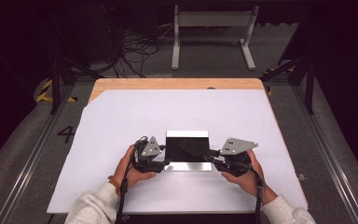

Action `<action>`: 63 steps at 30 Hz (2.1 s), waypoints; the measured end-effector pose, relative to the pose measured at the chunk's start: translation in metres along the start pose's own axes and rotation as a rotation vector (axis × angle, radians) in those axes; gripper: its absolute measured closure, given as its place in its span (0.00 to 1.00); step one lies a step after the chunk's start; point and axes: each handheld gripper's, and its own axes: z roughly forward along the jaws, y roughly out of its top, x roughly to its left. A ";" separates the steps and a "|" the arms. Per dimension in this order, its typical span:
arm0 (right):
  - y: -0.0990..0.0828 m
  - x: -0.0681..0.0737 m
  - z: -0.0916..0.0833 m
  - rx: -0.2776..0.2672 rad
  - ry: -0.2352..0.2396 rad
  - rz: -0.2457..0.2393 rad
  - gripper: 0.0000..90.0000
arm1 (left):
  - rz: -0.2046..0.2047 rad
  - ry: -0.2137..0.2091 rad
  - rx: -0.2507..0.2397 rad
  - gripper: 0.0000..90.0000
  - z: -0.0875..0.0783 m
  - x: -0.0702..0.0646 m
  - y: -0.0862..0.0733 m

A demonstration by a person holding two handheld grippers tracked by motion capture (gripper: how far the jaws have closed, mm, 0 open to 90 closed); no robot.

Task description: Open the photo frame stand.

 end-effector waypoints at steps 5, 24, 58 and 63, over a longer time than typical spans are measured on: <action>0.000 -0.001 -0.001 0.012 0.025 0.013 0.76 | -0.009 0.002 -0.002 0.49 -0.002 0.003 -0.002; 0.001 -0.020 0.004 0.030 0.176 0.277 0.53 | -0.030 0.041 0.052 0.49 -0.015 0.007 -0.022; -0.006 -0.046 0.031 -0.002 0.249 0.659 0.48 | -0.039 0.009 0.075 0.47 -0.008 0.006 -0.021; -0.008 -0.047 0.035 -0.004 0.254 0.681 0.50 | -0.044 -0.001 0.080 0.45 -0.006 0.005 -0.021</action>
